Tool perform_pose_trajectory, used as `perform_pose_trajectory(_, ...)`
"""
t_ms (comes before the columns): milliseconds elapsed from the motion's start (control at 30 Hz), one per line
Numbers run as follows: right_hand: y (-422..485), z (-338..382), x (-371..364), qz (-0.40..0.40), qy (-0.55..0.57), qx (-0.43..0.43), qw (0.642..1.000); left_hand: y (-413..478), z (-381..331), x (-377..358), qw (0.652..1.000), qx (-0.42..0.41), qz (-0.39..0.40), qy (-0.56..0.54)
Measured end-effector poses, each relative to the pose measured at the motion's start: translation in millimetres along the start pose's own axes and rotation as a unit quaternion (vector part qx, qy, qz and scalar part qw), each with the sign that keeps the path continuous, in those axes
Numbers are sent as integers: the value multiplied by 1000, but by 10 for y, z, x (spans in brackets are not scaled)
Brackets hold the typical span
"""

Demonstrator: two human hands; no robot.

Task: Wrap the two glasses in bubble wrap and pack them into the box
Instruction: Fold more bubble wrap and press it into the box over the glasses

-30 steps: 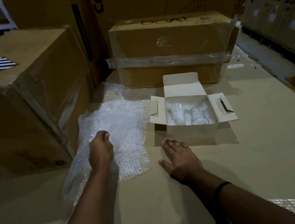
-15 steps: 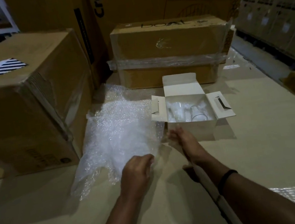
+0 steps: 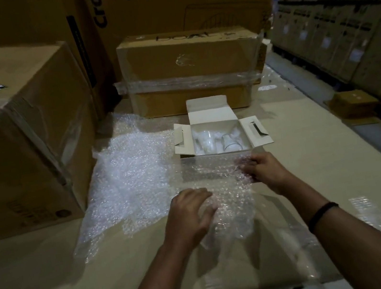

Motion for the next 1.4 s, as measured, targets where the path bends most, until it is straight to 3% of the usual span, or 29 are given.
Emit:
perform_pose_trajectory(100, -33, -65, 369, -32, 33, 6, 999, 66, -55, -314, 972, 37, 168, 161)
perform_pose_trajectory(200, -1, -118, 661, -52, 51, 20, 997, 71, -31, -503, 942, 42, 249, 220)
perform_pose_trajectory(400, 58, -217, 983, -46, 63, 18, 997, 131, -17, -395, 953, 72, 188, 226)
perform_pose_trajectory(533, 0, -357, 1035, 79, -79, 22, 993, 174, 6, -336, 980, 145, 50, 131)
perform_pose_trajectory(633, -46, -482, 984, 173, -203, 23, 963, 217, -109, -446, 985, 119, 37, 118)
perform_pose_trajectory(700, -54, -557, 965, 199, -277, 34, 939, 262, -201, -552, 981, 80, 39, 170)
perform_pose_trajectory(867, -61, -568, 999, 215, -318, 45, 922, 351, -216, -591, 970, 102, -42, 217)
perform_pose_trajectory(1000, -66, -535, 980, 247, -365, 37, 897, 364, -157, -657, 960, 17, 57, 272)
perform_pose_trajectory(1067, -44, -455, 1021, 199, -322, 25, 925, 326, -92, -687, 958, 43, 134, 251)
perform_pose_trajectory(1167, 10, -377, 1039, 112, -291, 17, 950, 334, -95, -672, 965, 58, 137, 218)
perform_pose_trajectory(1200, 30, -390, 1003, 119, -329, 9, 937, 361, -111, -666, 969, 62, 125, 204)
perform_pose_trajectory(1300, 93, -477, 847, 167, -502, -11, 848, 462, -189, -646, 982, 54, 60, 172)
perform_pose_trajectory(1400, 151, -468, 769, 143, -531, -12, 835, 542, -269, -646, 979, 90, 100, 151)
Point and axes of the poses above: each hand's wrist, its own y-axis towards the middle knuckle, its own x-axis out of the back of the hand, z = x × y, the point moved 4 cm from there along y, towards the middle knuckle, and after that the axes turned 5 degrees about x, right-handed, at the moved point
